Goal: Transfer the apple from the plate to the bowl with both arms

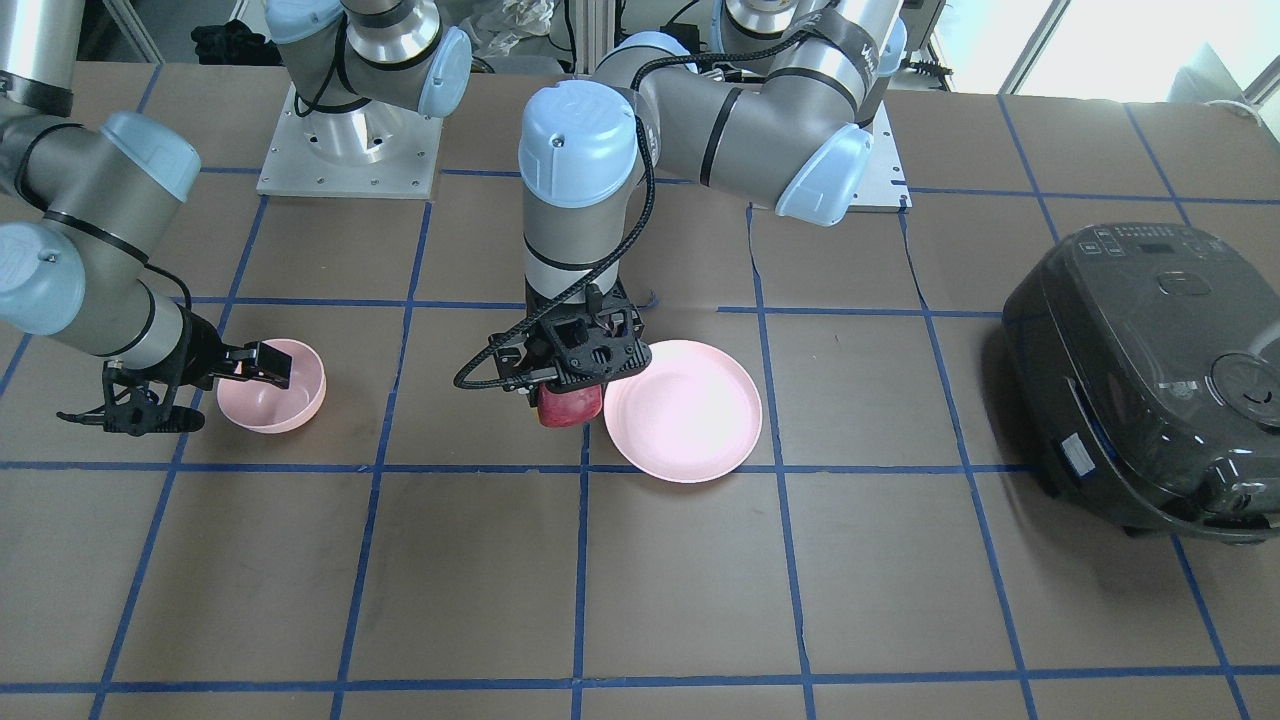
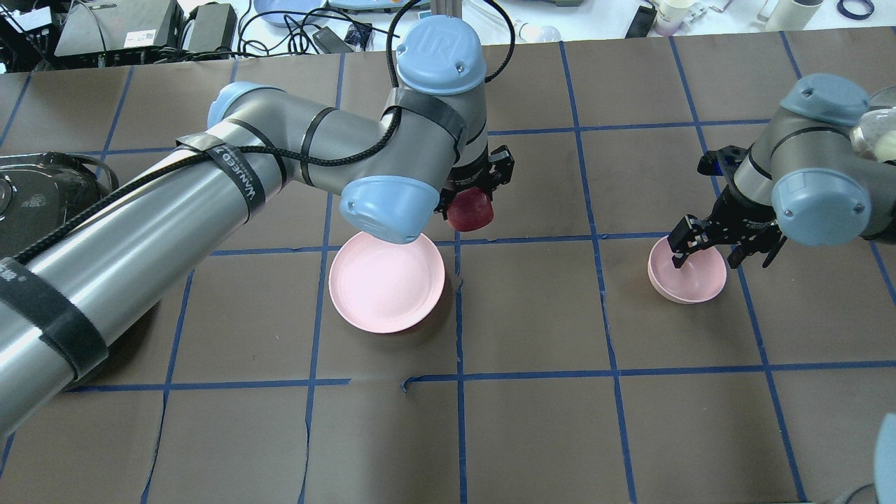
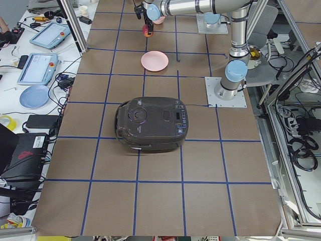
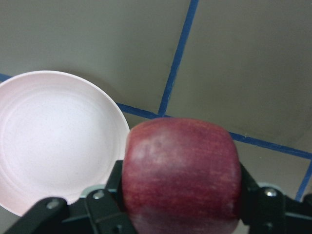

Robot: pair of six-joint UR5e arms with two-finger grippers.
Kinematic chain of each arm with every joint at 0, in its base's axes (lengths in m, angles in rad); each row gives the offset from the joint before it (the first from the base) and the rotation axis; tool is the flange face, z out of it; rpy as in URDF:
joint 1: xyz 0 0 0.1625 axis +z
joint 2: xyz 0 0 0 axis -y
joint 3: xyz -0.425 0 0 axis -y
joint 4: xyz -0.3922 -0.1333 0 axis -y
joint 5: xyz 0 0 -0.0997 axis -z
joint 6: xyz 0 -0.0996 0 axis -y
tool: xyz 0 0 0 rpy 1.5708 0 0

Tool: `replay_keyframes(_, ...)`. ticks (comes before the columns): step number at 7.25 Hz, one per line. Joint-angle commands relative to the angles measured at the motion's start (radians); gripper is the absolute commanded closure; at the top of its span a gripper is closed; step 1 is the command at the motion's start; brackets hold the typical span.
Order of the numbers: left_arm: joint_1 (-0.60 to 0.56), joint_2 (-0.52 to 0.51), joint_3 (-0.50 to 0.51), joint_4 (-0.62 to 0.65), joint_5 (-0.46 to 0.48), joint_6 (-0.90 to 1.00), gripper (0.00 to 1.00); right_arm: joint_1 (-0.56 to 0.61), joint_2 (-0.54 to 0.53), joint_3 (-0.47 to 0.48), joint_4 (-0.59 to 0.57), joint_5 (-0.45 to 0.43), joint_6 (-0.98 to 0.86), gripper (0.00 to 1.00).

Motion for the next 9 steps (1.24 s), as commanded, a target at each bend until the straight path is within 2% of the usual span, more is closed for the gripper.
replay_keyframes(1, -0.013, -0.008, 0.002, -0.001, -0.001, -0.039, 0.85, -0.006, 0.016, 0.004, -0.025, 0.003, 0.000, 0.00)
replay_keyframes(2, -0.013, -0.008, 0.000, -0.001, 0.001, -0.028, 0.85, -0.004, 0.019, 0.007, -0.024, 0.003, 0.001, 0.19)
replay_keyframes(3, -0.012, -0.008, 0.002, -0.001, 0.001, -0.027, 0.85, -0.006, 0.029, 0.023, -0.013, -0.002, 0.015, 0.56)
replay_keyframes(4, -0.012, -0.009, 0.000, -0.001, 0.001, -0.025, 0.85, -0.006, 0.031, 0.037, -0.018, -0.011, 0.018, 0.87)
replay_keyframes(5, -0.012, -0.011, 0.002, 0.000, 0.001, -0.025, 0.85, -0.006, 0.026, 0.037, -0.013, -0.010, 0.012, 1.00)
replay_keyframes(7, -0.012, -0.016, 0.002, 0.003, 0.001, -0.013, 0.85, -0.006, 0.010, 0.033, -0.006, 0.006, 0.012, 1.00)
replay_keyframes(9, -0.012, -0.016, 0.002, 0.003, 0.001, -0.013, 0.85, 0.008, -0.020, 0.018, 0.013, 0.115, 0.017, 1.00)
